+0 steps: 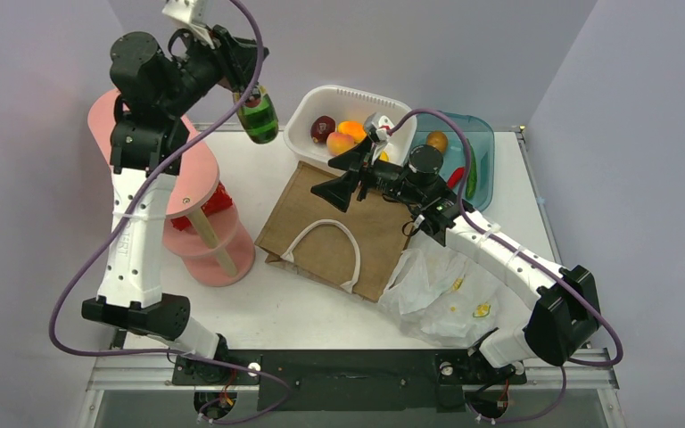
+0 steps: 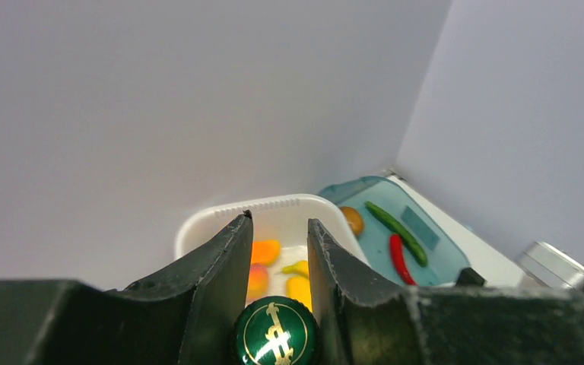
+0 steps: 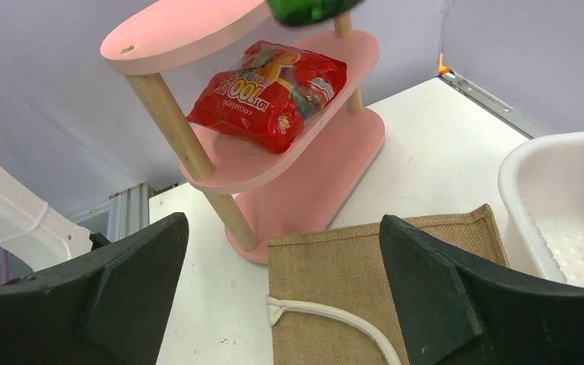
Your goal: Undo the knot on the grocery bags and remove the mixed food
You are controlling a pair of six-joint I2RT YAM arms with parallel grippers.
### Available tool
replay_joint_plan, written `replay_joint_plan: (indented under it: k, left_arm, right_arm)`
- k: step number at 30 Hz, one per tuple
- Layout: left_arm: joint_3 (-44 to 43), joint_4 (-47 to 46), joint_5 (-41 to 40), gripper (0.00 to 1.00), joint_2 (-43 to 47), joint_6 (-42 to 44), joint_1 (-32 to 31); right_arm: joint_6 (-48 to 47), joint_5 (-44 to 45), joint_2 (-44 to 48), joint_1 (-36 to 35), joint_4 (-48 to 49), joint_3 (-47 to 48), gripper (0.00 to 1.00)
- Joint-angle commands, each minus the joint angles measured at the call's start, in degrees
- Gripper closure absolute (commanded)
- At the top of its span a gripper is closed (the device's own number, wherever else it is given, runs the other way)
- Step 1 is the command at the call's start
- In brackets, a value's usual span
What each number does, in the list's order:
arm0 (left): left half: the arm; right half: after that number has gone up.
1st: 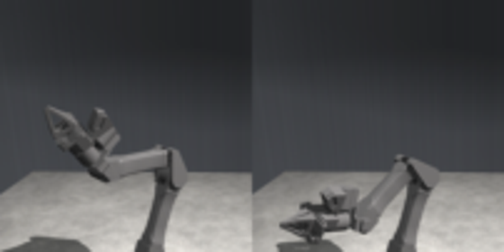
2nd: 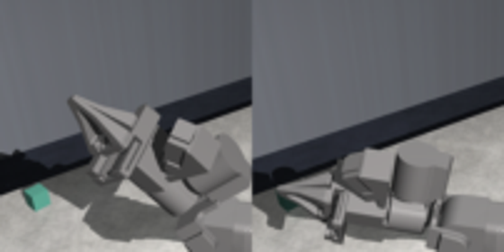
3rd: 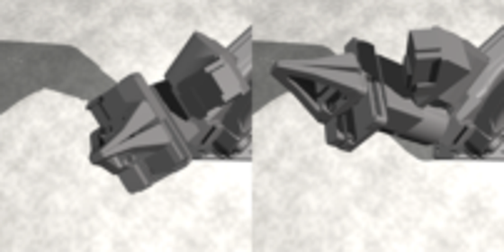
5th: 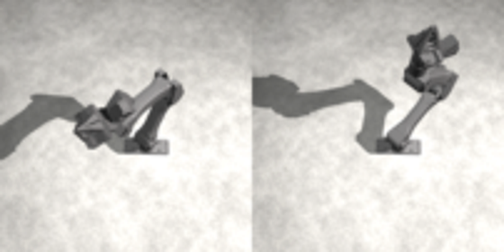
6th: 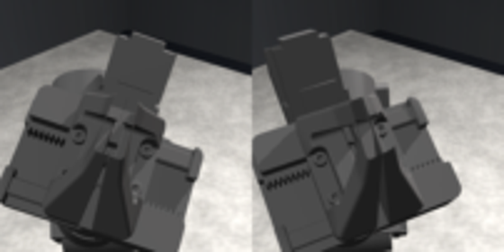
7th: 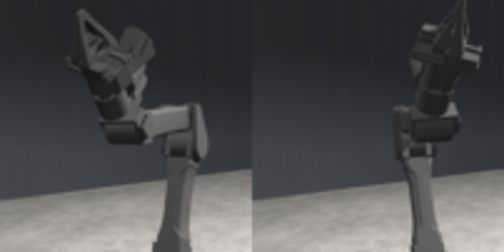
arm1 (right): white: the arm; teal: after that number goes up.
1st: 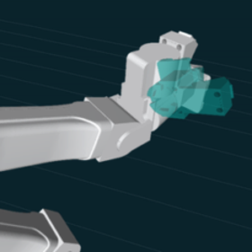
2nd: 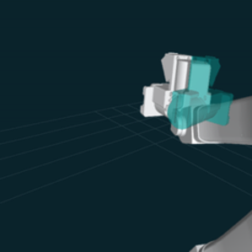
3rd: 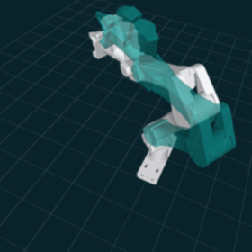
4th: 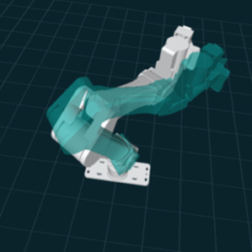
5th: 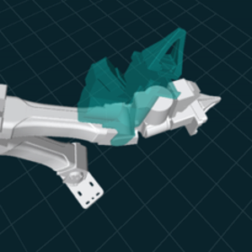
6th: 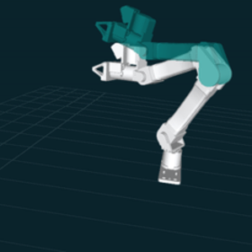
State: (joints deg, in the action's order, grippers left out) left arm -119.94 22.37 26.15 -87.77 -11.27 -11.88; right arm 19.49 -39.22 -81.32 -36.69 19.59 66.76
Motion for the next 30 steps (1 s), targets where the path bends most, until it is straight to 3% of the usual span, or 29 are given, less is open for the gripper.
replay_joint_plan:
  k: [1, 10, 15, 23, 26, 30]
  left_arm:
    - [-11.11, -4.93, -6.12, 1.0, 0.66, 5.35, 3.64]
    - [-14.51, -1.98, -17.14, 1.0, 0.54, 12.79, 8.67]
    - [-12.95, 0.52, -20.2, 1.0, 1.37, 9.2, 16.84]
    - [-5.91, -0.51, -18.94, 1.0, 4.21, 5.57, 27.34]
    - [-0.18, -3.04, -15.39, 1.0, 5.77, 2.57, 32.26]
    - [7.49, -7.41, -11.99, 1.0, 9.1, 2.8, 34.34]
  right_arm:
    - [-0.84, -0.41, 2.08, 0.34, 2.1, -0.14, 0.09]
    - [-1.08, -0.86, 1.75, 0.36, 1.8, 0.02, 0.08]
    - [-1.12, -0.86, 1.63, 0.32, 1.23, 0.0, 0.07]
    - [-0.63, -0.96, 0.6, -0.35, 1.43, 0.03, 0.07]
    - [-0.44, -1.01, 0.39, -0.51, 1.49, 0.12, 0.07]
    - [-0.28, -1.48, -0.17, -0.83, 1.0, 0.32, 0.07]
